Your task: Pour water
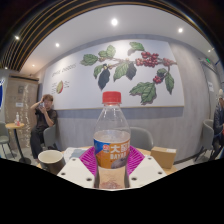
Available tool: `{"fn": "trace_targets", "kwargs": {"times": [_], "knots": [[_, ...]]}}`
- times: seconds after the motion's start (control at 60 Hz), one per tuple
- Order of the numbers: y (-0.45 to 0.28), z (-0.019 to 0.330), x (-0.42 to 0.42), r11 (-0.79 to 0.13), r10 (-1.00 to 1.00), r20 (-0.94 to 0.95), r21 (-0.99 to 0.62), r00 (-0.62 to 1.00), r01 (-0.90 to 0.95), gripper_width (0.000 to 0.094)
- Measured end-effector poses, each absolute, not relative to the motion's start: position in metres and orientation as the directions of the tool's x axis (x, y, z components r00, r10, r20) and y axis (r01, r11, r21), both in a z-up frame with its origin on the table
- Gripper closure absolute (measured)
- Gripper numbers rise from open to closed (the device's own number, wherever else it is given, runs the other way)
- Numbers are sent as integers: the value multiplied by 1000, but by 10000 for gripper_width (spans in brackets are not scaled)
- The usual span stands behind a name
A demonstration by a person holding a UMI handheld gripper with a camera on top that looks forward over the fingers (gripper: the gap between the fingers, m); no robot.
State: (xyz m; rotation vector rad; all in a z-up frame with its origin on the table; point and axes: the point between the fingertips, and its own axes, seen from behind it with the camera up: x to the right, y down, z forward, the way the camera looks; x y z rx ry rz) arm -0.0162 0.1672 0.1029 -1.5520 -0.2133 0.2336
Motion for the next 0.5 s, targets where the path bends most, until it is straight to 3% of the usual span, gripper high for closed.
{"fn": "trace_targets", "kwargs": {"times": [0.133,0.25,0.35,0.4,0.417,0.5], "knots": [[166,113,-3,-11,297,27,-999,954,31,600],[164,117,-2,-28,300,29,-999,953,39,531],[159,115,-1,-54,298,39,-997,954,57,349],[156,117,3,-75,295,56,-994,954,81,97],[155,117,4,-79,290,56,-993,955,82,71],[137,123,9,-65,301,50,-995,952,73,108]]}}
